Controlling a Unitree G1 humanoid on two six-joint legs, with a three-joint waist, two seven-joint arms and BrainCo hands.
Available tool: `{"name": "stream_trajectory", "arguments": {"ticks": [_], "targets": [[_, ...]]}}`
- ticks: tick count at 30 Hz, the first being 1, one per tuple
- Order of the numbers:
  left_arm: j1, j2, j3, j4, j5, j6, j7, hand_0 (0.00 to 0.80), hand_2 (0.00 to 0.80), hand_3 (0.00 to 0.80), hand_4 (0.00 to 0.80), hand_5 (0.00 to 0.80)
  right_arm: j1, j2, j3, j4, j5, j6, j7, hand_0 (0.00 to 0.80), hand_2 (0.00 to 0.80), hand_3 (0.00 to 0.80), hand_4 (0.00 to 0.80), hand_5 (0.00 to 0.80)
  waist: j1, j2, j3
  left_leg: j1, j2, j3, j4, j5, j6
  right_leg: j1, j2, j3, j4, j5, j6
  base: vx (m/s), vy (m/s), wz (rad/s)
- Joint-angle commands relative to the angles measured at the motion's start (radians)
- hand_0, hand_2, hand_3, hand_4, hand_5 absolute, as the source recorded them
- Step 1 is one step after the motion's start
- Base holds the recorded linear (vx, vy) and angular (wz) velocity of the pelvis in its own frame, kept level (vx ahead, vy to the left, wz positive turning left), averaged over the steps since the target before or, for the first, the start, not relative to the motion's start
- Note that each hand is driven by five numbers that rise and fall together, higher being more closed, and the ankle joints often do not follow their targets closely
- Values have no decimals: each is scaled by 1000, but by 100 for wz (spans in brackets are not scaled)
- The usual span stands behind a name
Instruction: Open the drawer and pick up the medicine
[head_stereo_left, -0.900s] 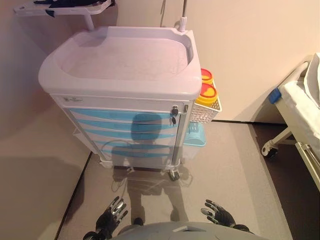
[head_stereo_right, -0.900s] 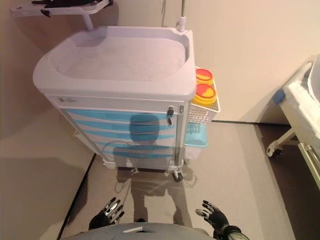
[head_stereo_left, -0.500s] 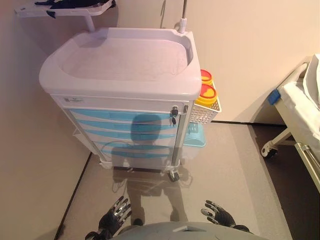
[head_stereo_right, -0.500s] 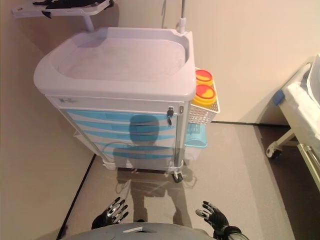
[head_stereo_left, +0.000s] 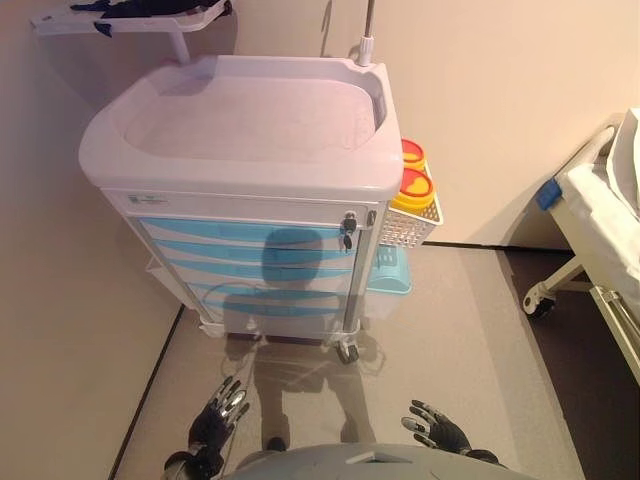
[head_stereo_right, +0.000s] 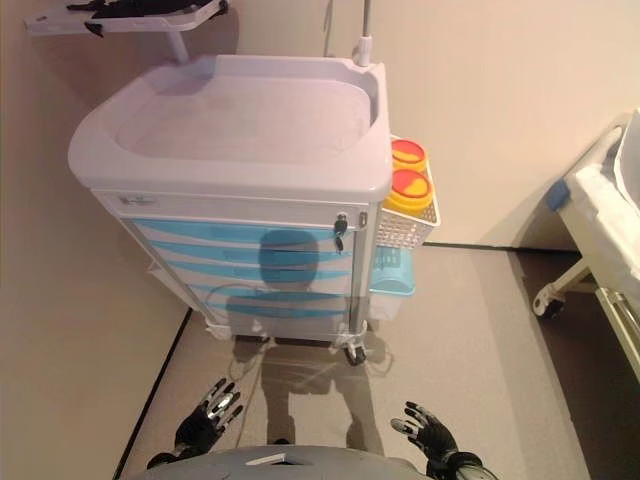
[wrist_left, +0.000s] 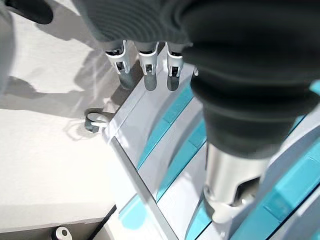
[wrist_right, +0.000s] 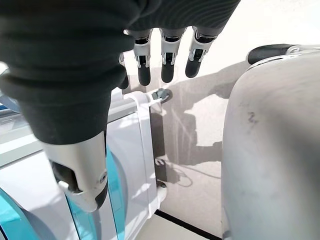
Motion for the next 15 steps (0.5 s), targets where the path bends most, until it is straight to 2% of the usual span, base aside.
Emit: {"name": "stream_trajectory", "arguments": {"ticks": [1, 5, 11, 15], "targets": [[-44, -2, -18, -51, -32, 27, -72, 0, 0, 0, 0, 0, -48, 2, 18, -30, 25, -31, 13, 0, 0, 0, 0, 0, 16, -9, 36, 4, -6, -33, 91, -103, 37, -53, -30, -48, 33, 115, -9, 0, 0, 0], [-42, -2, -24, -61, -103, 114, -134, 0, 0, 0, 0, 0, -47, -2, 15, -32, 31, -29, 21, 0, 0, 0, 0, 0, 13, -8, 42, 4, -6, -32, 93, -105, 39, -55, -30, -46, 37, 113, -10, 0, 0, 0], [-36, -5, -22, -72, -161, 176, -163, 0, 0, 0, 0, 0, -39, -4, 10, -46, 28, -17, 12, 0, 0, 0, 0, 0, 7, -7, 57, -6, -6, -35, 111, -113, 42, -67, -29, -32, 52, 106, -13, 22, 4, 0], [-58, -5, -26, -84, -218, 211, -168, 0, 0, 0, 0, 0, -42, -6, 8, -49, 71, -16, -5, 0, 0, 0, 0, 0, -2, -6, 100, -55, -10, -49, 172, -129, 50, -115, -26, -18, 120, 77, -27, 0, 0, 0]]}}
